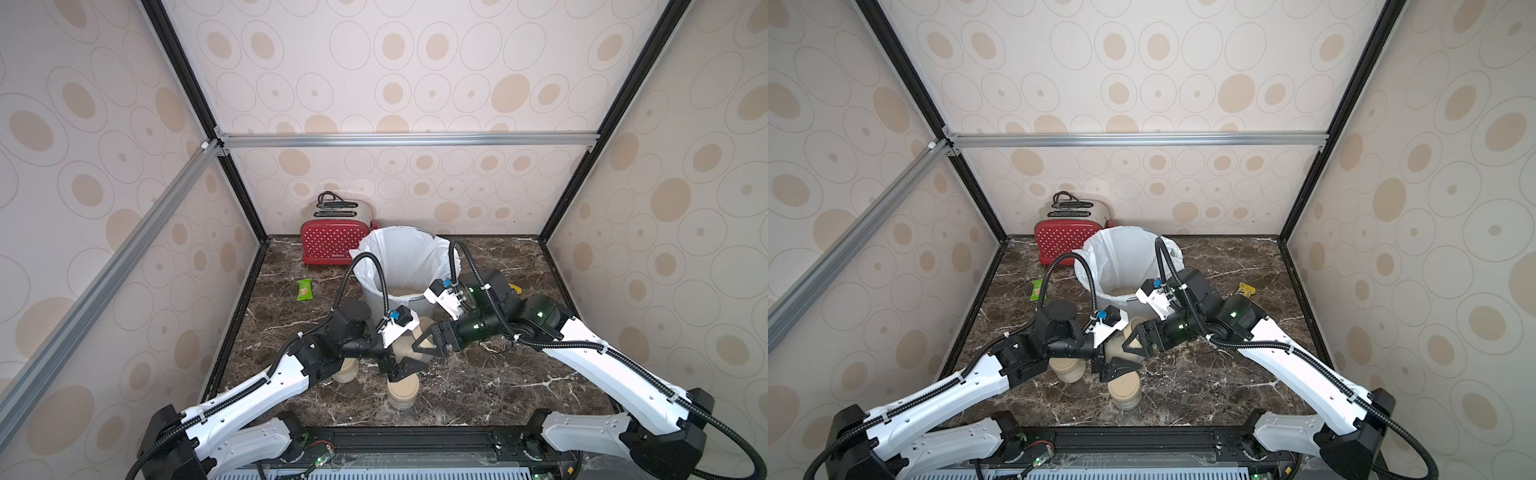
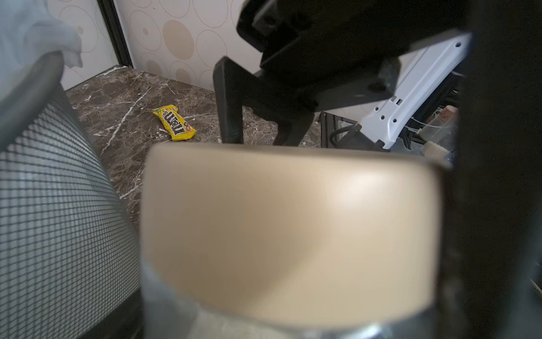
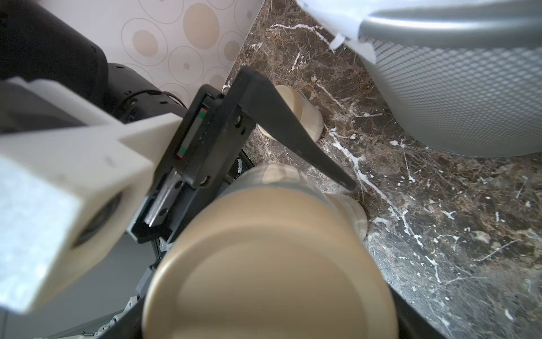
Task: Empty moldy rice from jars
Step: Pick up the jar from the center of the board.
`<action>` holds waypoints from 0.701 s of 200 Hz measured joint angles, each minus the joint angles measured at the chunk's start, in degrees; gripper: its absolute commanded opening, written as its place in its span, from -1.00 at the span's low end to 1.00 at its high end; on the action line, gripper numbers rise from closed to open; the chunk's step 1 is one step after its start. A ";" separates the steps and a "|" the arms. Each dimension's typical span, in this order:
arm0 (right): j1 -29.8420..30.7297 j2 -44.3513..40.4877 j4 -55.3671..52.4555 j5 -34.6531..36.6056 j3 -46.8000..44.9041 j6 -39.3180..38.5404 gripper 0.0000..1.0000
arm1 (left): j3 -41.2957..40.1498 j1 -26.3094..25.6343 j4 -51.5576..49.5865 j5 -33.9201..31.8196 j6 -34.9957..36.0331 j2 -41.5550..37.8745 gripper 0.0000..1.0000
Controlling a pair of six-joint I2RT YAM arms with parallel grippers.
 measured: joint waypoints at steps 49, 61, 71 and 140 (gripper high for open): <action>-0.04 0.09 -0.22 0.48 0.00 -0.70 0.19 | 0.26 -0.13 0.20 1.18 -0.04 0.83 0.69; -0.07 0.09 -0.35 0.57 0.00 -0.76 0.19 | 0.33 -0.24 0.11 1.16 -0.09 0.87 0.50; -0.11 0.09 -0.37 0.57 0.00 -1.07 0.19 | 0.37 -0.26 0.09 1.14 0.04 0.92 0.37; -0.13 0.09 -0.33 0.76 0.11 -1.09 0.30 | 0.85 -0.39 -0.37 0.66 -0.13 1.01 -0.16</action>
